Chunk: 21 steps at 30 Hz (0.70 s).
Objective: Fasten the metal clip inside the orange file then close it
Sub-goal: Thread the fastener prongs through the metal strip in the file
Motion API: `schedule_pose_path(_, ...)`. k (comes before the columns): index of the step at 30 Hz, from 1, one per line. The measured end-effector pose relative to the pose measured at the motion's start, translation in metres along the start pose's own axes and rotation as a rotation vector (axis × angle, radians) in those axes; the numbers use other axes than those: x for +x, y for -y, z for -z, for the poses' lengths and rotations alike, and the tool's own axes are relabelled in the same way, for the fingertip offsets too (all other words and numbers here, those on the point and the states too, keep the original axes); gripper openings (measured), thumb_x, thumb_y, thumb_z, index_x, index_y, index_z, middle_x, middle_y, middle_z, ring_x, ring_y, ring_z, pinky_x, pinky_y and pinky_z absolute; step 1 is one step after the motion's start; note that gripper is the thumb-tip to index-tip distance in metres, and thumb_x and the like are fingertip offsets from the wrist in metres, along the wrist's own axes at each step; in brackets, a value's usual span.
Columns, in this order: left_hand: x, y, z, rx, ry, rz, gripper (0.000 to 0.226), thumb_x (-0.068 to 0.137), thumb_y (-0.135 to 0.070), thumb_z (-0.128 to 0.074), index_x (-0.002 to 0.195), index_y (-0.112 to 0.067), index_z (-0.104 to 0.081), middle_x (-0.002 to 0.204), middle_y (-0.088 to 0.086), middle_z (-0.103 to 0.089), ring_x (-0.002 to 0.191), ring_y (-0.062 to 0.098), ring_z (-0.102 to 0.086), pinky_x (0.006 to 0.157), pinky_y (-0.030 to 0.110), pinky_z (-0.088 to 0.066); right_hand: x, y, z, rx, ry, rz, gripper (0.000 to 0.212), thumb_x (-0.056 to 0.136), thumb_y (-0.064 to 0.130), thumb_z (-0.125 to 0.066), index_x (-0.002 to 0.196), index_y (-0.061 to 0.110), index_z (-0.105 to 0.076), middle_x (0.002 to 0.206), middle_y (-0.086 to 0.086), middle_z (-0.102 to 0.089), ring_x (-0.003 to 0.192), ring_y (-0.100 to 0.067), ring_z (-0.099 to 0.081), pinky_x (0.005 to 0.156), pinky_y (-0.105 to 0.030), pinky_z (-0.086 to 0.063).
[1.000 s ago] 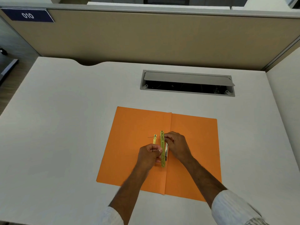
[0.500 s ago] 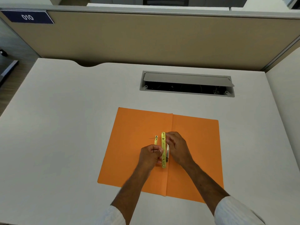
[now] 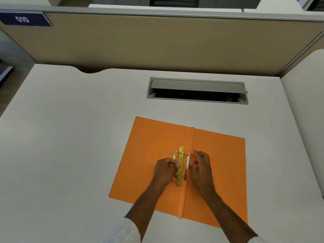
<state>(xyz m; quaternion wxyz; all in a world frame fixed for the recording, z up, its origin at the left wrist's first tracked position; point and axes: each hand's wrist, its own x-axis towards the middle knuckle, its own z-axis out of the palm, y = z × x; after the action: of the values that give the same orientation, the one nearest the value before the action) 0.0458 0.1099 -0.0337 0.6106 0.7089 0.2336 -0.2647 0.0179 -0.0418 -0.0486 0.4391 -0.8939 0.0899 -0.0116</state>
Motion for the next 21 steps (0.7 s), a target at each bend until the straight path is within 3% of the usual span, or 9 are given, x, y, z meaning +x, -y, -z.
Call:
schedule_pose_path(8,-0.003,-0.002,-0.011,0.04,0.017,-0.004,0.005,0.089,-0.007,-0.069,0.085,-0.008,-0.071,0.069,0.003,-0.069,0.053,0.011,-0.063,0.046,0.023,-0.05,-0.003,-0.009,0.004,-0.048,0.091,-0.051,0.04,0.091,0.006,-0.064,0.13,0.014,-0.06,0.098,0.001,-0.06,0.086,-0.011,-0.058,0.077,-0.019,-0.046)
schedule_pose_path(15,-0.006,0.002,-0.004,0.039,-0.014,0.004,0.008,0.088,-0.007,-0.07,0.082,-0.011,-0.073,0.067,-0.001,-0.07,0.052,0.01,-0.066,0.049,0.029,-0.058,-0.001,-0.006,0.0,-0.043,0.147,-0.015,0.041,0.09,0.007,-0.065,0.129,0.018,-0.061,0.092,0.003,-0.06,0.082,-0.006,-0.058,0.073,-0.011,-0.043)
schedule_pose_path(19,-0.007,0.006,0.005,0.036,-0.038,0.027,0.007,0.088,-0.007,-0.07,0.082,-0.011,-0.073,0.07,0.004,-0.071,0.059,0.017,-0.069,0.057,0.038,-0.063,-0.002,0.002,-0.006,-0.049,0.194,0.008,0.041,0.091,0.009,-0.064,0.131,0.017,-0.06,0.092,0.001,-0.058,0.081,-0.011,-0.058,0.072,-0.019,-0.048)
schedule_pose_path(21,-0.007,0.007,0.007,0.046,-0.048,0.035,0.006,0.088,-0.006,-0.07,0.083,-0.007,-0.073,0.07,0.007,-0.071,0.057,0.018,-0.067,0.054,0.035,-0.061,-0.003,0.005,-0.009,-0.076,0.217,0.02,0.042,0.091,0.01,-0.063,0.132,0.018,-0.059,0.093,0.0,-0.058,0.081,-0.012,-0.058,0.071,-0.026,-0.051)
